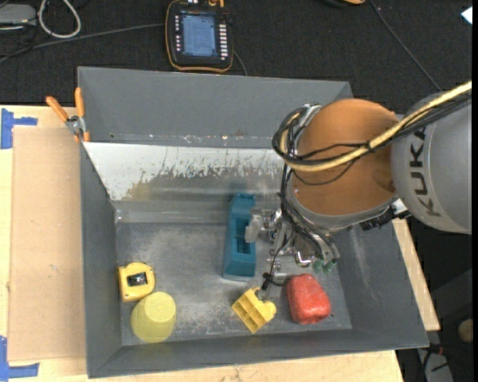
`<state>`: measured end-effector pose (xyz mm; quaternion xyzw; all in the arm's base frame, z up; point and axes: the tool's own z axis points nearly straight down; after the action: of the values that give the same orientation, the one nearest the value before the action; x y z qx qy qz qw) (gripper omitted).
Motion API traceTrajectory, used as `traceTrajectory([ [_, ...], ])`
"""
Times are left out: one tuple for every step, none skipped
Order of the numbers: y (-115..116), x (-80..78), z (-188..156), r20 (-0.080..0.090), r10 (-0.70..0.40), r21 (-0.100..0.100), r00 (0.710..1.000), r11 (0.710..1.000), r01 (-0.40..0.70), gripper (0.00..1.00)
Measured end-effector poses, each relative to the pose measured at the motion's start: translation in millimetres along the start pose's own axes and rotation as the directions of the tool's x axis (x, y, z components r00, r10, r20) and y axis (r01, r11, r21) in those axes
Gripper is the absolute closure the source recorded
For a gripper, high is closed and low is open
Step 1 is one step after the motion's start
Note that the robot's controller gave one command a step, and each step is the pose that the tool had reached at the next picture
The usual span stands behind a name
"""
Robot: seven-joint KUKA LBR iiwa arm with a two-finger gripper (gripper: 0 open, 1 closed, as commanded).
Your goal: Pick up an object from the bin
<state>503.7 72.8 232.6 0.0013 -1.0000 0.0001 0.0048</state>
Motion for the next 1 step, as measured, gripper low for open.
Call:
traceTrajectory([
  [-0.7,-1.5,-3.4,0.007,0.004,-0.001,1.000,1.000,-0.004,0.00],
])
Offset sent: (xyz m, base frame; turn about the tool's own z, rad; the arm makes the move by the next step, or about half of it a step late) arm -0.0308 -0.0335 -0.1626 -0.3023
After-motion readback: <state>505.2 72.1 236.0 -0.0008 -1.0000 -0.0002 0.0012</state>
